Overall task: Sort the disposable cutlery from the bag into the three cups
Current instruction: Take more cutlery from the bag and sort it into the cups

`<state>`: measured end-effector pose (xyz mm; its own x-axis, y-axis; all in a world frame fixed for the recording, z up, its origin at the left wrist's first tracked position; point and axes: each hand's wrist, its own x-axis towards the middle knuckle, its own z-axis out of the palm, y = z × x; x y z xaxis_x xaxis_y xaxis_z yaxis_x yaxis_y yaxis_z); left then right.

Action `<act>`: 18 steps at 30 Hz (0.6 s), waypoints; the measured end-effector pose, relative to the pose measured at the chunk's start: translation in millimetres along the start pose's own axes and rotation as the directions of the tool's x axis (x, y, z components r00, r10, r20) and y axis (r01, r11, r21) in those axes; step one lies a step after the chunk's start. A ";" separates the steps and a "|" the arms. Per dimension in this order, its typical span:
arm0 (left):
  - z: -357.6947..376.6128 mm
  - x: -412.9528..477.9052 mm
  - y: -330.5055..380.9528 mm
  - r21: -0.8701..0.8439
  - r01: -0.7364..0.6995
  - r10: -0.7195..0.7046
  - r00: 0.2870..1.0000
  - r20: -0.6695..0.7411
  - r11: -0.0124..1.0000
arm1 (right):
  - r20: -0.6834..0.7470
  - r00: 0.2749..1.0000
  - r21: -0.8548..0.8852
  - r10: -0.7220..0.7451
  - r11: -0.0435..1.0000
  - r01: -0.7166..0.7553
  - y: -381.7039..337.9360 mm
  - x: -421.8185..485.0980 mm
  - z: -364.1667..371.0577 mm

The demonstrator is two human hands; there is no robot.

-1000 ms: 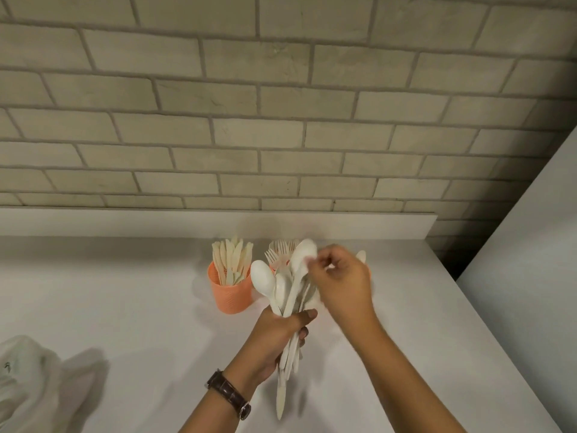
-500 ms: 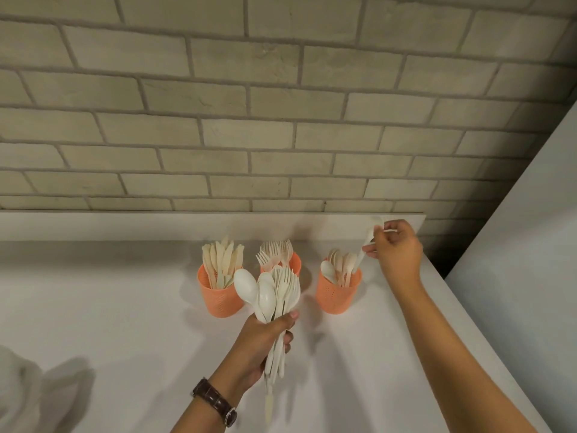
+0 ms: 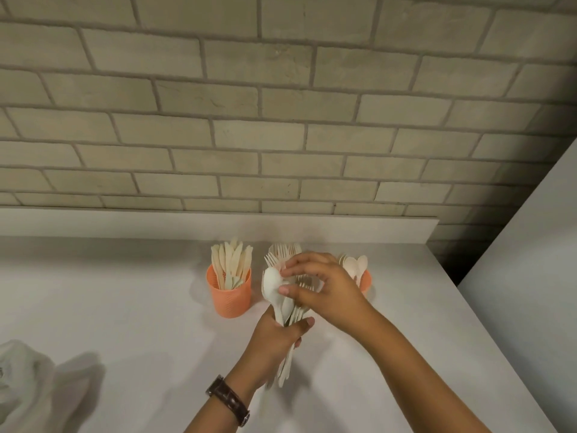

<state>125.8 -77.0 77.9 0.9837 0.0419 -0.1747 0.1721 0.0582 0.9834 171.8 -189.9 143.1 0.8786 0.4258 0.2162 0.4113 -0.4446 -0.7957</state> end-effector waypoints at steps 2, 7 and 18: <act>0.2 0.9 -2.7 0.107 -0.041 0.046 0.998 -0.050 0.993 | 0.008 1.000 0.006 0.015 1.000 -0.015 -2.9 0.9 3.5; -8.9 0.9 -5.5 0.315 -0.090 0.141 0.980 -0.142 0.945 | 0.113 0.989 0.274 0.098 0.954 -0.126 -8.0 0.0 -4.5; -12.4 -10.7 -11.2 -0.064 0.123 -0.124 0.992 -0.005 0.990 | -0.549 0.789 0.387 0.275 0.921 -0.052 14.6 12.0 -102.7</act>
<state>112.7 -65.7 68.1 0.9546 0.0390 -0.2955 0.2886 0.1264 0.9491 213.3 -272.2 192.2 0.9399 -0.2186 0.2621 0.2390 -0.1268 -0.9627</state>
